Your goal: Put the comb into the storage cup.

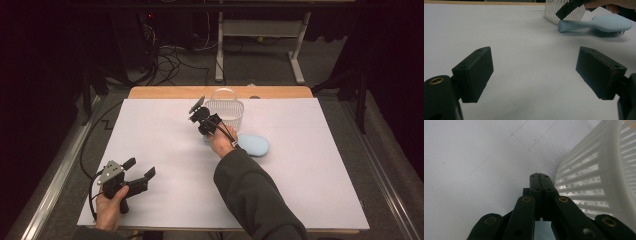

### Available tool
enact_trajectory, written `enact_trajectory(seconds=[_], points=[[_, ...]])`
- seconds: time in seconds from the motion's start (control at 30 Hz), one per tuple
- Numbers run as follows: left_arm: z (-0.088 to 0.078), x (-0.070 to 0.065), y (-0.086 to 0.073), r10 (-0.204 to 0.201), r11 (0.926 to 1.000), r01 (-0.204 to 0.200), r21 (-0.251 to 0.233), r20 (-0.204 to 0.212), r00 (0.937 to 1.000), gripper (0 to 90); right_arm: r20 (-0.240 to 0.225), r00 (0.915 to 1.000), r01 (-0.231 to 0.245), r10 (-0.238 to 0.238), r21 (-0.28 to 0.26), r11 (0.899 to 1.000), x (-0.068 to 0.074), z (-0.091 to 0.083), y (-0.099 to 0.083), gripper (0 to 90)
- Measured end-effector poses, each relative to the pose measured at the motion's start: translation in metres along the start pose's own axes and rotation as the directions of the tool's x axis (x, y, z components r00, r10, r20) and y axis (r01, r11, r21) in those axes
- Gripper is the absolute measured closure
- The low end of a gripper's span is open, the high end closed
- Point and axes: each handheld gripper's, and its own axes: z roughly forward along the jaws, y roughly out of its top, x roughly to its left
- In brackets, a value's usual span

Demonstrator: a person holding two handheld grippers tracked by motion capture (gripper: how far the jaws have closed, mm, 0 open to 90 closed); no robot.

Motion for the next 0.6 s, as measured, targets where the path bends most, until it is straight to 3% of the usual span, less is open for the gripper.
enact_trajectory(seconds=[0.2,0.43,0.6], points=[[-0.0002,0.0002,0.0,-0.001,1.0,0.001,0.0,0.001,1.0,15.4,-0.001,0.9996,-0.029,0.029,-0.005,1.0,-0.0018,0.0021,-0.0004,90.0],[-0.0003,0.0002,0.0,-0.001,1.0,0.001,-0.001,-0.001,1.0,15.4,-0.038,0.9992,-0.014,0.014,0.002,1.0,0.0006,-0.0028,-0.002,90.0],[-0.0005,0.0001,0.0,-0.002,1.0,0.002,-0.002,-0.001,1.0,15.4,-0.017,0.9996,-0.022,0.022,-0.001,1.0,-0.0021,0.0016,-0.0008,90.0]])
